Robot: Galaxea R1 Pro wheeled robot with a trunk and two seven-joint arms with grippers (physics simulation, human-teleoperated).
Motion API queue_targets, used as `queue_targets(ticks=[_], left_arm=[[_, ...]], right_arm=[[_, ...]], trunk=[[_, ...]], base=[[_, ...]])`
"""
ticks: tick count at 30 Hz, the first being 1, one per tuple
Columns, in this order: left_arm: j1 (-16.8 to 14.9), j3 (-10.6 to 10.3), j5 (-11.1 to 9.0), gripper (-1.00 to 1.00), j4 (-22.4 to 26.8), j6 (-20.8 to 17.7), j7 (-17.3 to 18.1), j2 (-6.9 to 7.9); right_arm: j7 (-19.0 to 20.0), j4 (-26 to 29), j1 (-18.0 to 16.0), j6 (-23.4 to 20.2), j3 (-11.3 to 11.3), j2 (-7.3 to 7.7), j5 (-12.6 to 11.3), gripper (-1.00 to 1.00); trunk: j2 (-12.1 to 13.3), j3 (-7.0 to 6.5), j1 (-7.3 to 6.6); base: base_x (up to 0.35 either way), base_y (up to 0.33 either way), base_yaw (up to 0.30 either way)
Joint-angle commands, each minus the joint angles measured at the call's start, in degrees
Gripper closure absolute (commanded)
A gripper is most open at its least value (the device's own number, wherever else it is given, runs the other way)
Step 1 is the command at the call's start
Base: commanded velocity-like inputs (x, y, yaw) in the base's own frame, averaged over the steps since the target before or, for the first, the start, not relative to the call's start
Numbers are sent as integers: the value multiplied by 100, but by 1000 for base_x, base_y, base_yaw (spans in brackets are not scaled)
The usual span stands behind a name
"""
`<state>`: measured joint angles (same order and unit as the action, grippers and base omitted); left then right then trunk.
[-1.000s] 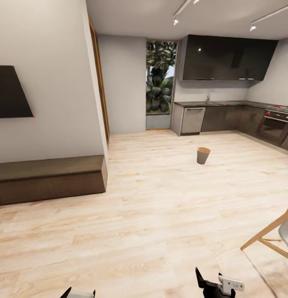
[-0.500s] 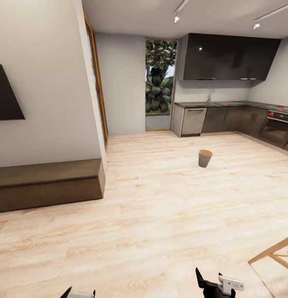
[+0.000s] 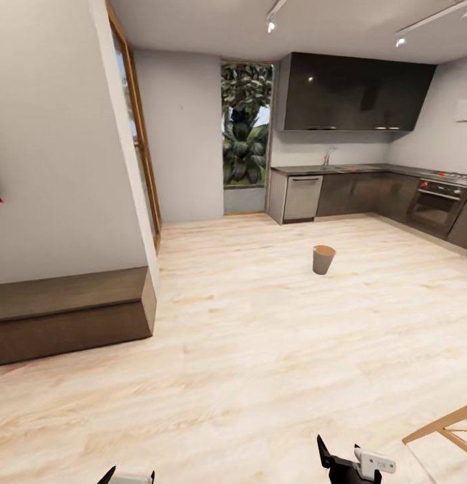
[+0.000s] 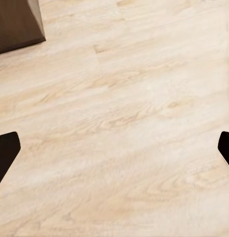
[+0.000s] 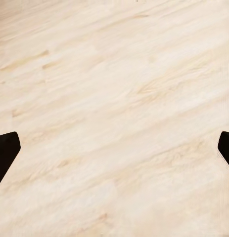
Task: Put the three can of soda from the living room inside the tash can in the kitchen.
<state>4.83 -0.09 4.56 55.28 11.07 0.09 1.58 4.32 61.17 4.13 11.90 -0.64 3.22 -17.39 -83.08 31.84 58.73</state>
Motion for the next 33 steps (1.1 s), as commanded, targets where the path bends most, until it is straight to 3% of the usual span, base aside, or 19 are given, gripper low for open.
queue_targets(ticks=[1,20,33], left_arm=[[0,0,0,-100,0,0,0,0],[0,0,-8,-100,0,0,0,0],[0,0,-8,-100,0,0,0,0]], right_arm=[[0,0,0,-1,-3,-1,0,-100],[3,0,0,5,-5,-6,5,-100],[17,0,0,14,-1,-6,9,-100]], trunk=[[0,0,0],[0,0,0],[0,0,0]], base=[[293,0,-229],[294,19,-240],[300,140,-96]])
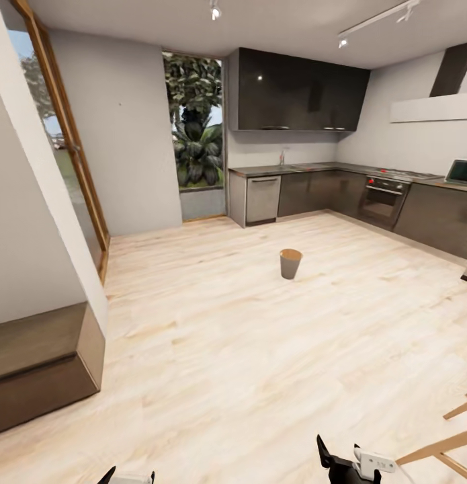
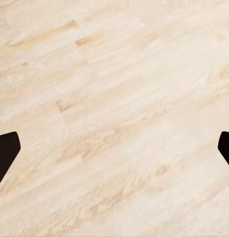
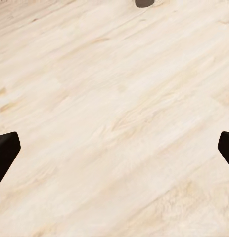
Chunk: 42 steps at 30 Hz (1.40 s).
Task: Put the three can of soda from the living room inside the tash can in the kitchen.
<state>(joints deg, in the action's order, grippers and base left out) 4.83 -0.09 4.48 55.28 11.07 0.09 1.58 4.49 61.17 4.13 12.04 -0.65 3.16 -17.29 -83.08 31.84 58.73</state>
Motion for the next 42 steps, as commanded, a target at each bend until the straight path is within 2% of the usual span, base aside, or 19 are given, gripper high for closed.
queue_targets(ticks=[1,22,42], left_arm=[[0,0,0,-100,0,0,0,0],[0,0,0,-100,0,0,0,0],[0,0,9,-100,0,0,0,0]], right_arm=[[0,0,0,0,-1,0,0,-100],[-1,0,0,0,-31,16,-11,-100],[8,-13,0,-9,28,21,-2,-100]], trunk=[[0,0,0],[0,2,0],[0,48,0]], base=[[300,170,-184],[300,186,-225],[300,189,-231]])
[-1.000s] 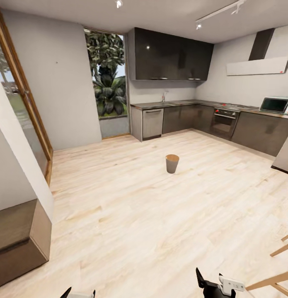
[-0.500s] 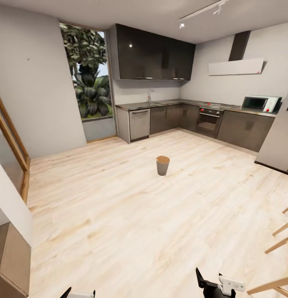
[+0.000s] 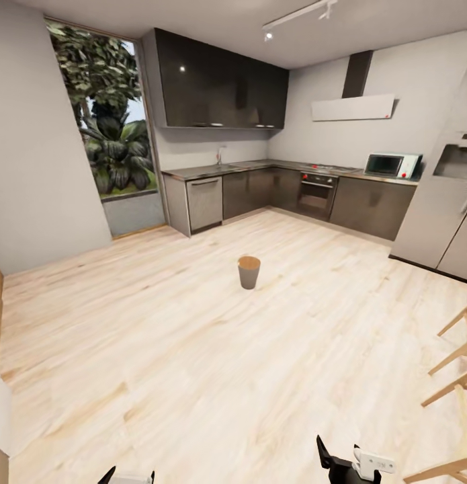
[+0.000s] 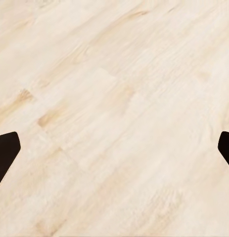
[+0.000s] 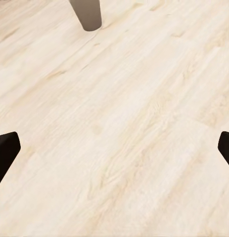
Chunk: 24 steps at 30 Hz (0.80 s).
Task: Put the three can of soda from the living room inside the tash can in the kitchen.
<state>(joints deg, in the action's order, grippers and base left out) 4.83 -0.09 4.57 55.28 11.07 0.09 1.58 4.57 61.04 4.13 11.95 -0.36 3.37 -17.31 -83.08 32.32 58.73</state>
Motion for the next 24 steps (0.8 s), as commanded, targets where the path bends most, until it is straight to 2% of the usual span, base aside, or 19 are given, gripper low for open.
queue_targets(ticks=[1,24], left_arm=[[0,0,0,-100,0,0,0,0],[0,0,-3,-100,-2,0,0,0]], right_arm=[[0,-1,0,0,0,1,0,-100],[8,0,0,1,10,9,0,-100]], trunk=[[0,3,0],[0,83,0]], base=[[300,188,-215],[300,189,-217]])
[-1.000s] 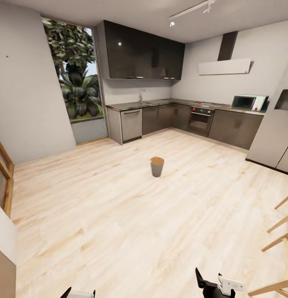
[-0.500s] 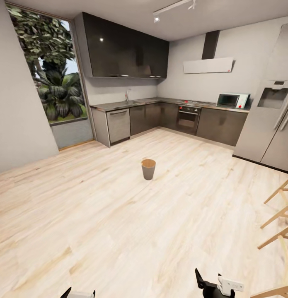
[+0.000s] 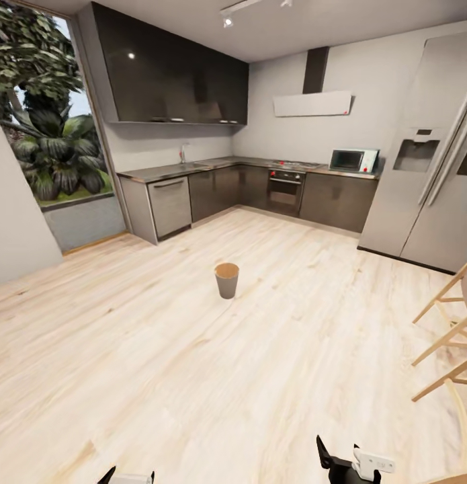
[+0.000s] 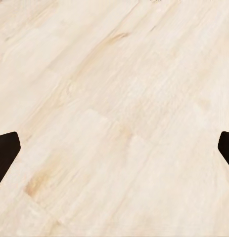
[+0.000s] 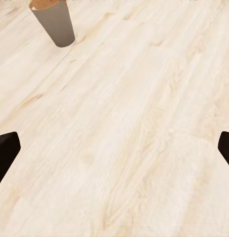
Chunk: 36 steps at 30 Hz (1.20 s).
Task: Put the three can of soda from the living room inside the tash can in the kitchen.
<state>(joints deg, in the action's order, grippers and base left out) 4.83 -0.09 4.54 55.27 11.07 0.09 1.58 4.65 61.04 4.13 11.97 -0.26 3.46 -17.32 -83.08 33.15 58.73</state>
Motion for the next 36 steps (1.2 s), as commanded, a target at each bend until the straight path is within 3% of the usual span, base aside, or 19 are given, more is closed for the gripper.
queue_targets(ticks=[1,8,16,18,20,22,26,27,31,36], left_arm=[[0,2,-31,-100,2,-7,25,0],[0,8,-61,-100,2,-21,50,0],[-80,19,-103,-100,183,-245,60,-6],[-225,29,-139,-100,436,-695,61,-3],[-334,31,-237,-100,520,-917,68,0],[-550,33,-517,-100,593,-1139,121,4],[-819,33,-786,-100,636,-1410,194,14],[-1007,34,-907,-100,644,-1707,241,86],[-1316,38,-961,-100,568,-1872,267,164],[-1498,39,-991,-100,35,-1855,278,200]], right_arm=[[2,2,0,2,0,3,5,-100],[8,4,0,7,3,13,162,-100],[-1,137,-7,-16,29,-31,898,-100],[-10,463,-13,-94,52,-40,1101,-100],[-13,655,-15,-204,124,-43,1159,-100],[-25,873,-20,-467,353,-43,1219,-100],[-33,1025,-72,-752,544,-25,1257,-100],[-30,1134,-285,-1057,627,5,1273,-100],[-24,1276,-584,-1553,664,27,1271,-100],[-22,982,-708,-1695,600,57,1241,-100]], trunk=[[0,4,0],[0,28,0],[0,40,0],[0,41,0],[0,41,0],[0,41,0],[0,41,0],[0,41,0],[0,41,0],[0,41,0]], base=[[300,189,-168],[300,189,-127],[300,190,-23],[285,196,-4],[276,198,-2],[274,198,-1],[275,199,-1],[277,199,0],[277,199,0],[277,199,0]])
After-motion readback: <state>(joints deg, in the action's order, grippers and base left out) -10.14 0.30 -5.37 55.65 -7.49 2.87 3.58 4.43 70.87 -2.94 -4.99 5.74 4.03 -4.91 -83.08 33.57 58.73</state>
